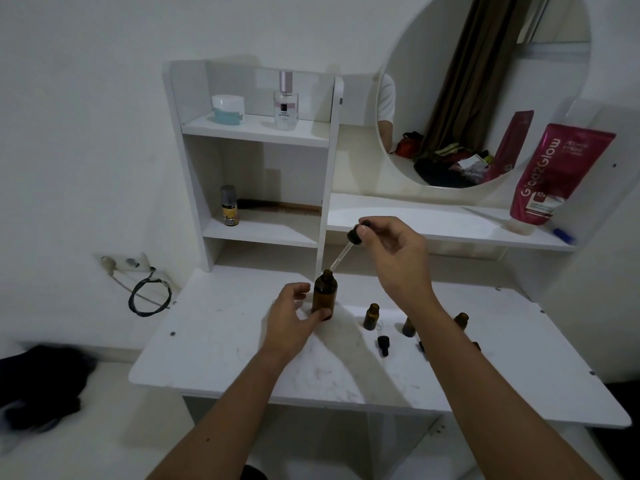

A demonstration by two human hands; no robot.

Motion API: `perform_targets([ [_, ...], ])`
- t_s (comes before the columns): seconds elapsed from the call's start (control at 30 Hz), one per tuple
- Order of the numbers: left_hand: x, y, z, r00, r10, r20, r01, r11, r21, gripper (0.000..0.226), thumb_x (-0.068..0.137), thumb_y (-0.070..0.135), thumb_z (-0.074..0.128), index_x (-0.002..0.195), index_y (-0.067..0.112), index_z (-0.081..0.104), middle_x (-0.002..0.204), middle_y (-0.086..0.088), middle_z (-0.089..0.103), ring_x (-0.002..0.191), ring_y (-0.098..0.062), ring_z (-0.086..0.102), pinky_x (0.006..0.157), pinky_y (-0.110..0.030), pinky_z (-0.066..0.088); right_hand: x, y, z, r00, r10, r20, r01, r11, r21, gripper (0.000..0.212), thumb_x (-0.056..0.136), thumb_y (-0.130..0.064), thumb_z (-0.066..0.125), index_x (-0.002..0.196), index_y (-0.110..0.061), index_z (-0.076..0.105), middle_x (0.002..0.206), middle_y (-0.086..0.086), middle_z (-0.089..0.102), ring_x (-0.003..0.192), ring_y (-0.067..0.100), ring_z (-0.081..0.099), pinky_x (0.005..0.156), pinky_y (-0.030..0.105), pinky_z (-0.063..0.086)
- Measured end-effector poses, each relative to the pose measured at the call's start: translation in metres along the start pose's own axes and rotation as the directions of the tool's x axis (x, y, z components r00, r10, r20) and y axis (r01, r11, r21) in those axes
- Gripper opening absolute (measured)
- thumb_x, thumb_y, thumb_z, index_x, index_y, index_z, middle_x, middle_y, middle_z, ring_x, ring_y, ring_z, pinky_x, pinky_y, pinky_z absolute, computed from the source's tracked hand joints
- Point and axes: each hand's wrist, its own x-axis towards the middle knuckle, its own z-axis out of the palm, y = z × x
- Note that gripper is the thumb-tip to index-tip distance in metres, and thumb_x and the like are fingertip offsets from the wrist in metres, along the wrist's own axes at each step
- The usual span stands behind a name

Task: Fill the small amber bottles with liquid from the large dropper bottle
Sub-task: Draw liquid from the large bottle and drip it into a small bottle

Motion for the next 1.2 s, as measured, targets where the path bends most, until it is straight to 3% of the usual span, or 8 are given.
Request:
perform_targets([
  [0.17,0.002,-0.003,0.002,0.998,0.057,0.021,-0.057,0.998,0.021,0.045,0.081,0.030,0.084,0.121,0.025,0.062,0.114,0.016,0.068,0.106,-0.006,0.062,0.093,-0.023,0.051,-0.001,0.011,0.007,0.999,0.014,0.049,-0.012,0.999,-0.033,0.012,0.096,-0.012,0.072,0.107,-0.013,0.076,0.102,-0.006,0.078,0.100,0.006,0.074,0.094,0.019,0.056],
  [0.37,0.000,-0.002,0.002,0.998,0.069,0.005,-0.069,0.997,0.034,0.043,0.082,0.027,0.084,0.119,0.025,0.063,0.110,0.016,0.069,0.103,0.002,0.063,0.087,-0.012,0.046,-0.004,0.021,0.017,0.993,0.074,0.090,-0.065,0.993,-0.102,0.011,0.096,-0.016,0.073,0.107,-0.015,0.077,0.098,-0.009,0.079,0.095,0.002,0.073,0.088,0.011,0.053],
  [0.53,0.001,-0.005,0.004,0.997,0.077,-0.009,-0.077,0.996,0.046,0.043,0.082,0.026,0.084,0.119,0.024,0.063,0.110,0.017,0.070,0.102,0.000,0.064,0.090,-0.018,0.050,-0.003,0.030,0.026,0.981,0.146,0.128,-0.121,0.976,-0.182,0.009,0.093,-0.017,0.077,0.101,-0.021,0.077,0.094,-0.011,0.078,0.089,-0.001,0.073,0.082,0.010,0.054],
  [0.7,0.001,-0.006,0.004,0.997,0.077,-0.012,-0.077,0.996,0.048,0.043,0.082,0.024,0.083,0.119,0.023,0.063,0.110,0.015,0.070,0.102,0.000,0.064,0.090,-0.020,0.051,-0.004,0.039,0.032,0.976,0.173,0.132,-0.136,0.958,-0.252,0.005,0.092,-0.019,0.078,0.091,-0.024,0.077,0.087,-0.010,0.078,0.086,0.006,0.074,0.084,0.023,0.060],
  [0.8,0.002,-0.006,0.005,0.997,0.075,-0.014,-0.074,0.996,0.049,0.041,0.082,0.024,0.083,0.118,0.025,0.063,0.109,0.017,0.069,0.102,0.000,0.064,0.089,-0.017,0.050,-0.005,0.040,0.034,0.977,0.174,0.123,-0.133,0.950,-0.282,0.008,0.091,-0.017,0.079,0.086,-0.023,0.077,0.083,-0.011,0.077,0.082,0.005,0.073,0.082,0.021,0.059],
  [0.93,0.003,-0.008,0.006,0.998,0.068,-0.010,-0.067,0.996,0.062,0.041,0.083,0.026,0.083,0.119,0.026,0.062,0.111,0.016,0.069,0.103,0.000,0.063,0.092,-0.021,0.052,-0.006,0.038,0.034,0.978,0.180,0.105,-0.151,0.959,-0.238,0.013,0.093,-0.015,0.076,0.088,-0.027,0.075,0.087,-0.009,0.079,0.086,0.006,0.074,0.083,0.018,0.058],
  [1.1,0.002,-0.008,0.006,0.998,0.063,-0.019,-0.062,0.997,0.056,0.043,0.082,0.029,0.083,0.120,0.025,0.063,0.111,0.015,0.070,0.103,0.000,0.064,0.093,-0.023,0.053,-0.006,0.030,0.028,0.979,0.181,0.091,-0.166,0.975,-0.149,0.010,0.097,-0.016,0.072,0.106,-0.016,0.076,0.096,-0.007,0.079,0.091,0.000,0.074,0.079,0.007,0.052],
  [1.2,0.000,-0.008,0.006,0.998,0.064,-0.030,-0.062,0.997,0.055,0.043,0.081,0.030,0.084,0.119,0.025,0.064,0.111,0.014,0.070,0.103,-0.003,0.065,0.093,-0.025,0.053,-0.004,0.018,0.023,0.989,0.130,0.068,-0.123,0.987,-0.099,0.012,0.098,-0.015,0.071,0.109,-0.013,0.075,0.099,-0.004,0.079,0.094,0.003,0.074,0.083,0.010,0.053],
])
